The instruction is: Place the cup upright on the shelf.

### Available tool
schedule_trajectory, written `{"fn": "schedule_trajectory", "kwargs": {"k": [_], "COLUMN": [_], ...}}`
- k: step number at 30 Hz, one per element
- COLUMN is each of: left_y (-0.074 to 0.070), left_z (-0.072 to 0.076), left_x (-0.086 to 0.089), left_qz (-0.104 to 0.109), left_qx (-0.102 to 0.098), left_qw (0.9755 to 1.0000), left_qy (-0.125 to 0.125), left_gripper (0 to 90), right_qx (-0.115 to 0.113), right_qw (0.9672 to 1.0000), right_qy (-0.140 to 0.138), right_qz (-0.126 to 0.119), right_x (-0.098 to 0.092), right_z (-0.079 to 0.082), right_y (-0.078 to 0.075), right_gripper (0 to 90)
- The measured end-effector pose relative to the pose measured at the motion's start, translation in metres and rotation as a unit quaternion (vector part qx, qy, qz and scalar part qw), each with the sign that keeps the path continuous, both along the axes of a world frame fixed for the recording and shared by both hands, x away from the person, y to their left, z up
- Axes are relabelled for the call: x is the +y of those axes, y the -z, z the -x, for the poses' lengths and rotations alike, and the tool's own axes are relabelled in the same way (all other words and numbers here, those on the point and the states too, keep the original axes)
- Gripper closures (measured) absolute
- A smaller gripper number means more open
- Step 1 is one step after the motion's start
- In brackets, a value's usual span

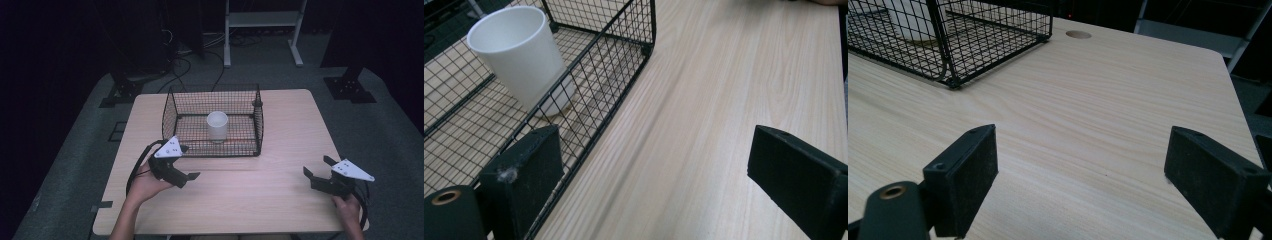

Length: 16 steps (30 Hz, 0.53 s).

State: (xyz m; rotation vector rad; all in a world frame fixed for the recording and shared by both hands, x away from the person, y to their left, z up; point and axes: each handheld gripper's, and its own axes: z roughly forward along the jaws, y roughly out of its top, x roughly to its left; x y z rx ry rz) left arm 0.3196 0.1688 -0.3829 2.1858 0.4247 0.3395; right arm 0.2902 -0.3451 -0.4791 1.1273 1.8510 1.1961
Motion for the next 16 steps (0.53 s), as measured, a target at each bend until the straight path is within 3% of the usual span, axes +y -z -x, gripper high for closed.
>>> {"fn": "schedule_trajectory", "kwargs": {"k": [6,8,16], "left_y": [0.005,0.006,0.011], "left_z": [0.007,0.01,0.024], "left_x": [0.004,0.005,0.012], "left_qz": [0.004,-0.004,0.003], "left_qx": [0.007,0.002,0.001], "left_qw": [1.0,1.0,0.9999], "left_qy": [-0.002,-0.005,-0.015], "left_gripper": [6.9,6.9,6.9], "right_qx": [0.0,0.0,0.0], "right_qw": [1.0,1.0,1.0], "right_qy": [0.0,-0.001,0.0], "right_qz": [0.0,0.002,0.002], "right_x": [0.0,0.0,0.0], "right_z": [0.0,0.0,0.0], "right_y": [0.0,0.0,0.0], "right_gripper": [13.1,13.1,13.1]}}
